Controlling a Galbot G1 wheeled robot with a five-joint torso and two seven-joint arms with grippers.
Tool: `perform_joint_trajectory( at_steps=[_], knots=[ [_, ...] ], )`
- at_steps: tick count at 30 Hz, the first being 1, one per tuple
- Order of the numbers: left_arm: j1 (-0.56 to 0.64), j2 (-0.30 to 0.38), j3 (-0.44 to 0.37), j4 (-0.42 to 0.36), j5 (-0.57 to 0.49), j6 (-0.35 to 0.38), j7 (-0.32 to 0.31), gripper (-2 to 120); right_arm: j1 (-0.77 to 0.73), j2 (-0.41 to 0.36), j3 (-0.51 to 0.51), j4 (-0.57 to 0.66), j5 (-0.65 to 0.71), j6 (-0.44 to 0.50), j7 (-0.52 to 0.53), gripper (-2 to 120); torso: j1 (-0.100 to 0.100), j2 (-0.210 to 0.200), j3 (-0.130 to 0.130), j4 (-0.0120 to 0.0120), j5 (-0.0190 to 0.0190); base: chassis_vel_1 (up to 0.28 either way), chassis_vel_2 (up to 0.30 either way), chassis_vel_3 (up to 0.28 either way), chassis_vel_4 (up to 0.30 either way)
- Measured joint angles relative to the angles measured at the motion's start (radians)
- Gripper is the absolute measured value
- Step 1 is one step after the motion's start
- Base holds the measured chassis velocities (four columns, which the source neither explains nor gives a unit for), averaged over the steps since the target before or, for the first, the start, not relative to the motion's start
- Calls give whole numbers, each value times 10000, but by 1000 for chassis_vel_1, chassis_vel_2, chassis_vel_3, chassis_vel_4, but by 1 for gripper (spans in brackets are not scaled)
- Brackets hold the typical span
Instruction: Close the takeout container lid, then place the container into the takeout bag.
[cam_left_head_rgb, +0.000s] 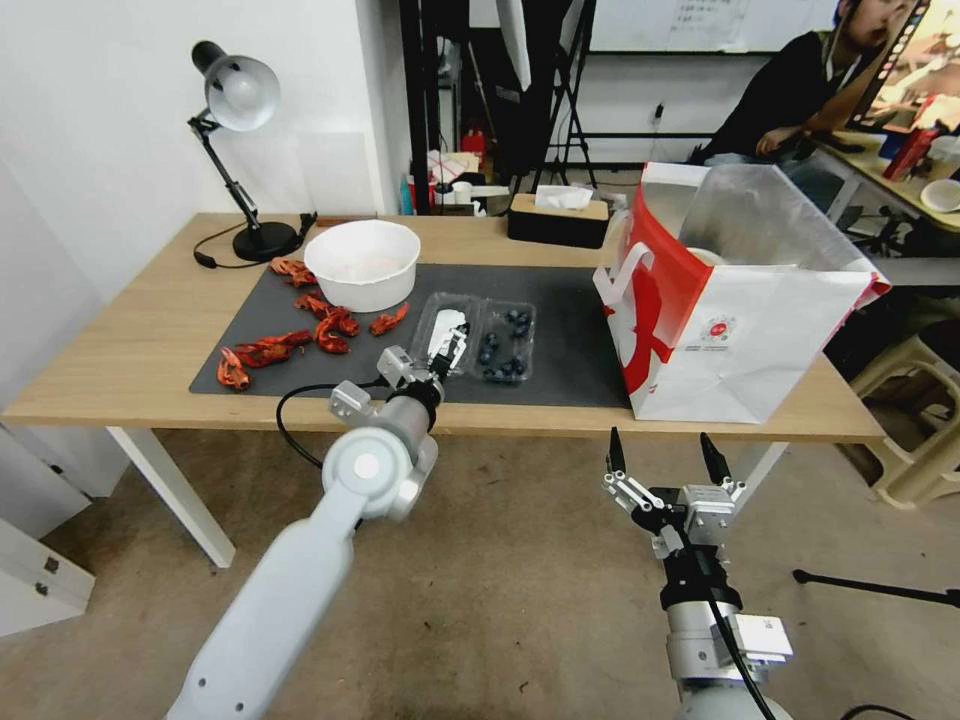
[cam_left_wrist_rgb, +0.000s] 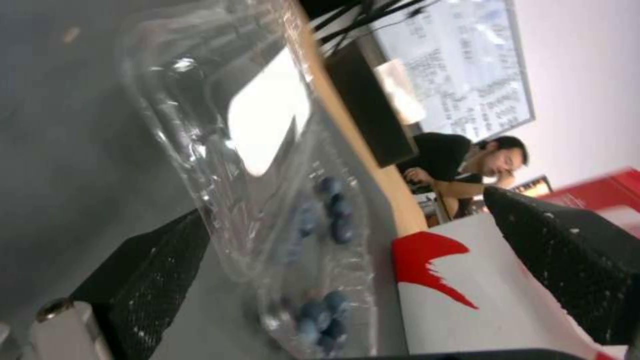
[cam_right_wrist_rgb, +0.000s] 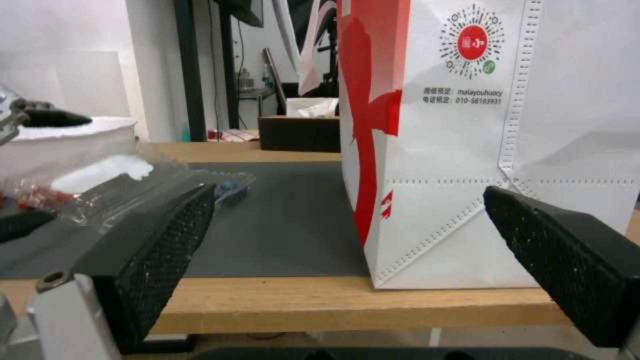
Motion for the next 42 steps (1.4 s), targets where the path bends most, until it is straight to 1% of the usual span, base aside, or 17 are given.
perform_joint_trajectory(
  at_steps=[3,4,8,12,17,20,23,25,26,29,30,33,34,36,37,39,42],
  knots=[
    [62,166,338,-13,1142,-316,645,100,-29,23,-14,-14,-70,44,-7,100,0,0,0,0,-1,0,0,0,0],
    [62,166,338,-13,1142,-316,645,100,-29,23,-14,-14,-70,44,-7,100,0,0,0,0,-1,0,0,0,0],
    [12,360,686,86,2450,-703,1374,100,-59,52,-28,-34,-147,82,-22,100,0,2,0,0,-1,0,0,0,0],
    [-192,447,866,169,2784,-852,1621,100,-63,62,-29,-39,-169,86,-32,100,0,2,0,1,-1,0,0,0,0],
    [-529,509,1077,210,2518,-916,1768,100,-67,81,-29,-49,-194,89,-36,100,0,1,1,0,0,0,0,0,0],
    [-891,525,1280,203,1668,-906,1818,100,-79,87,-10,-57,-199,92,-39,100,0,1,0,0,0,0,0,0,0],
    [-1005,519,1338,183,1360,-870,1793,100,-80,90,3,-63,-199,93,-40,100,0,1,0,0,0,0,0,0,0],
    [-1311,470,1470,143,485,-651,1555,100,-79,112,39,-91,-200,98,-43,100,0,2,1,0,0,0,0,0,0],
    [-1311,470,1470,143,485,-651,1555,100,-79,112,39,-91,-200,98,-43,100,0,2,1,0,0,0,0,0,0],
    [-1636,329,1513,190,-879,-301,979,100,-78,141,64,-108,-199,105,-46,100,0,1,1,0,1,0,0,0,0],
    [-1636,329,1513,190,-879,-301,979,100,-78,141,64,-108,-199,105,-46,100,0,1,1,0,1,0,0,0,0],
    [-1869,169,1464,354,-2141,-142,405,99,-48,141,85,-108,-157,106,-56,100,0,1,1,0,0,0,0,0,0],
    [-1869,169,1464,354,-2141,-142,405,99,-48,141,85,-108,-157,106,-56,100,0,1,1,0,0,0,0,0,0],
    [-2014,41,1390,518,-2911,-60,-13,97,-3,136,80,-104,-40,87,-71,100,0,1,1,0,0,0,0,0,0],
    [-2073,-10,1365,611,-3100,-40,-178,95,23,136,69,-101,23,64,-75,100,0,1,1,0,1,0,0,0,0],
    [-2110,-40,1351,687,-3193,-27,-267,92,60,133,59,-98,89,26,-77,100,0,1,1,-1,0,0,0,0,0],
    [-2164,-64,1344,852,-3292,68,-534,80,213,96,27,-56,343,-134,-80,100,0,1,1,0,0,0,0,0,0]
  ],
)
